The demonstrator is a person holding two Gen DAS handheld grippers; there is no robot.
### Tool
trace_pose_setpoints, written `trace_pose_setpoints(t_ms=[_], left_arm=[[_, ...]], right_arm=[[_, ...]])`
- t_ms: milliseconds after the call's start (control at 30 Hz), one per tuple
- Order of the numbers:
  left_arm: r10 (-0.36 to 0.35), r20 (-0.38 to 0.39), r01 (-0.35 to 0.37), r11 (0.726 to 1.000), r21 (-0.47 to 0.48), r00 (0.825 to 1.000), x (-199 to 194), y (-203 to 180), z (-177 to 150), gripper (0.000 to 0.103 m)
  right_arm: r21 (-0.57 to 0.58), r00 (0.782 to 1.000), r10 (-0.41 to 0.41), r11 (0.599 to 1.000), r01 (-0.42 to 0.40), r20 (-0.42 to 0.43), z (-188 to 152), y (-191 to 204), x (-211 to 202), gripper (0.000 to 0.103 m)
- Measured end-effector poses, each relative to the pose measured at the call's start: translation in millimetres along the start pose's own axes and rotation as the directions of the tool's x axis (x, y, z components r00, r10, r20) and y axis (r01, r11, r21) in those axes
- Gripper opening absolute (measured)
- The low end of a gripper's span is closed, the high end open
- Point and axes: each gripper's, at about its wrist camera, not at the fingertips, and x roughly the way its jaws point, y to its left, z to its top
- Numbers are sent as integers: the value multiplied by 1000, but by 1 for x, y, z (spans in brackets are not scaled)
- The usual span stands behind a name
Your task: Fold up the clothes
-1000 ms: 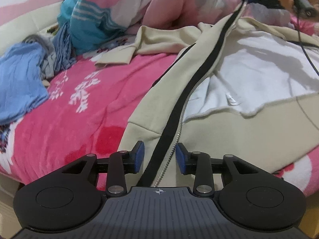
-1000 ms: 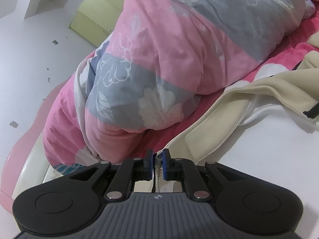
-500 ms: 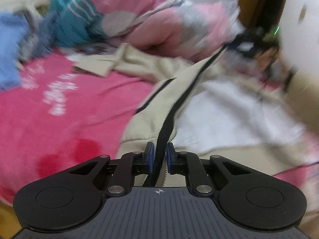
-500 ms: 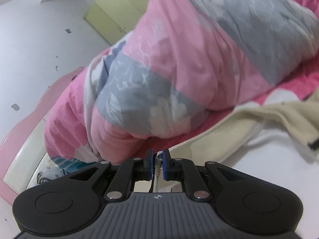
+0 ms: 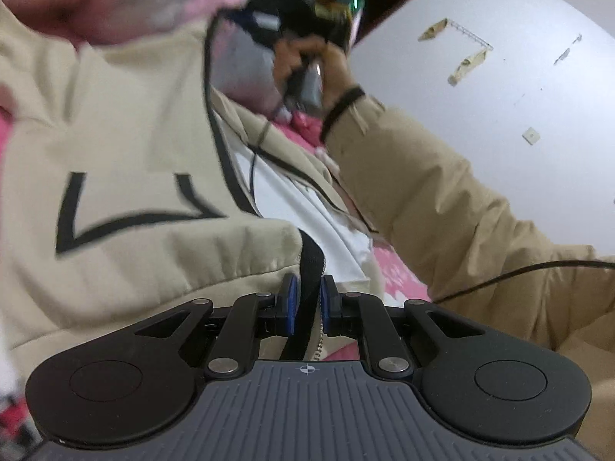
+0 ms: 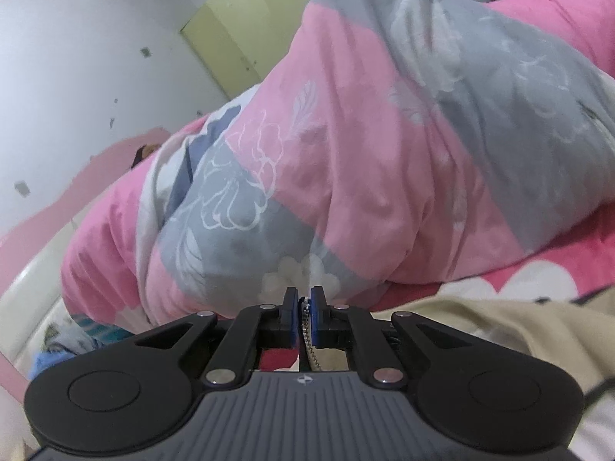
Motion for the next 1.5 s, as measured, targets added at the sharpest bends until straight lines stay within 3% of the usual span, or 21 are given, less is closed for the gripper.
trace_pose_setpoints(t_ms=[167, 267, 300, 400, 533, 700, 833, 967, 1133, 1267, 1300, 1367, 1500], left_arm=[[-8, -41, 5, 996, -85, 999, 40, 27, -4, 11], [8, -65, -16, 993, -115, 998, 49, 34, -13, 12], [9, -71, -17, 992, -124, 997, 50, 36, -14, 13], [19, -70, -28, 991, -131, 997, 48, 37, -14, 17], [66, -39, -69, 993, -96, 997, 38, 25, -17, 31], [81, 28, -79, 995, -67, 996, 16, 3, -26, 66], [80, 80, -77, 996, -40, 994, -4, -15, -37, 70], [146, 98, -144, 989, -22, 984, -29, -27, -53, 71], [274, 127, -264, 960, -95, 953, -63, -29, -72, 71], [408, 160, -379, 907, -181, 899, -86, -25, -82, 71], [447, 164, -415, 888, -199, 879, -90, -23, -84, 70], [488, 164, -456, 868, -195, 857, -91, -22, -85, 70], [548, 160, -524, 835, -169, 821, -89, -20, -87, 70]], right_arm=[[-75, 998, -33, 997, 29, -60, -7, -3, 39, 5], [-128, 983, -115, 987, 97, -142, -24, -13, 68, 7], [-148, 975, -147, 981, 122, -169, -30, -16, 78, 11], [-197, 923, -287, 950, 240, -258, -43, -30, 87, 29], [-130, 938, -278, 958, 255, -208, -35, -49, 35, 35], [-53, 973, -206, 978, 202, -103, -30, -61, -87, 41], [56, 996, -62, 996, 65, -61, -60, -68, -191, 45], [211, 988, 91, 975, -63, -126, -122, -73, -247, 46], [330, 936, 232, 934, -138, -264, -211, -59, -246, 46], [406, 901, 325, 893, -193, -288, -247, -42, -224, 46], [425, 896, 344, 882, -205, -282, -251, -39, -217, 46], [448, 896, 350, 870, -205, -271, -254, -35, -205, 48], [396, 901, 278, 908, -134, -334, -260, -23, -182, 47]])
